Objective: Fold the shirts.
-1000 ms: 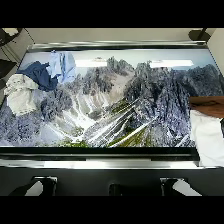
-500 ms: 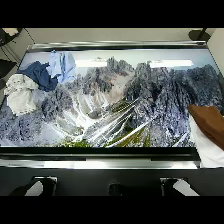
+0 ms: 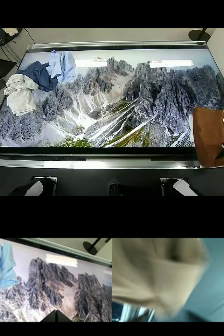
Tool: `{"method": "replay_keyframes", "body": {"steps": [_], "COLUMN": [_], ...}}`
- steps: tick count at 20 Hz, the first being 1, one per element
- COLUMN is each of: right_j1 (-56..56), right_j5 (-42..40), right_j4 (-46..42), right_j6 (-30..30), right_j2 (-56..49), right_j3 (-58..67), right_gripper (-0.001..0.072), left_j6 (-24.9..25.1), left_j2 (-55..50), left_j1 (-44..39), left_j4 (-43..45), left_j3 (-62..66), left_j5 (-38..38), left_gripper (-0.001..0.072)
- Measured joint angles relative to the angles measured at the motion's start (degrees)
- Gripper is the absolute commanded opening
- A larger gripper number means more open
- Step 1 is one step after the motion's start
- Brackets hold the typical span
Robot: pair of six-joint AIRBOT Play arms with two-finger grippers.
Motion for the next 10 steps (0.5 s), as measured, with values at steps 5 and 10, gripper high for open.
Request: {"method": "replay_keyframes", "body": {"steps": [5, 10], "right_j1": [2.16, 20.48], "right_j5": [-5.49, -20.44], "right_j4": [-0.11, 2.12], "right_j6": [-5.75, -10.23], "right_j2": [0.13, 0.13], "right_j3": [9.75, 28.15], "right_gripper": [0.0626, 0.0618], "left_j6": [-0.59, -10.84], "left_j2": [-0.48, -8.13], "left_j1": [-2.69, -14.19], "left_j4": [2.08, 30.05], "left_j3": [2.25, 13.53], "left_j5": [3.17, 5.6], "left_gripper": [0.0025, 0.0042]}}
